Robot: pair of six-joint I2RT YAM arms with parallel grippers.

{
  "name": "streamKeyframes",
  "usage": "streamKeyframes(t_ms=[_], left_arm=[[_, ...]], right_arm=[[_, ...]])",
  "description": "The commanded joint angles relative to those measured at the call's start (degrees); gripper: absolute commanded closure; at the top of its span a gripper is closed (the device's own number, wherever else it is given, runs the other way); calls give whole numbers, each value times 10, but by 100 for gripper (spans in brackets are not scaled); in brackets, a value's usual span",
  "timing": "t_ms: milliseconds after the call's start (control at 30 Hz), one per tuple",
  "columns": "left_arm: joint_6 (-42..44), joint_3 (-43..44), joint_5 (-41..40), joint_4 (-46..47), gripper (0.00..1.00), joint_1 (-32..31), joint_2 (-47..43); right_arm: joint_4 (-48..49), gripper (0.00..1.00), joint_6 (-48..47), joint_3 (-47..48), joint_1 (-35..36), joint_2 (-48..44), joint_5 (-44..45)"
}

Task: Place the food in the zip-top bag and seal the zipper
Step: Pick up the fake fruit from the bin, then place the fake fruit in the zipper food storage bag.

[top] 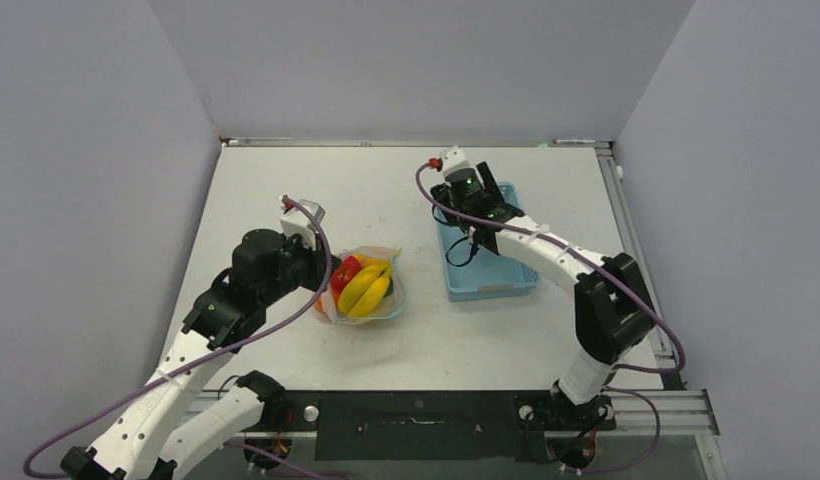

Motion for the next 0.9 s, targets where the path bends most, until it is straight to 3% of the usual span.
streamKeyframes(t_ms=[0,867], left_arm=[[-4,10,-2,20,100,3,-3],[-4,10,-6,18,100,3,-3]], right_arm=[[-11,44,37,-15,10,-80,-64],[-20,45,116,-74,47,-296,-489]])
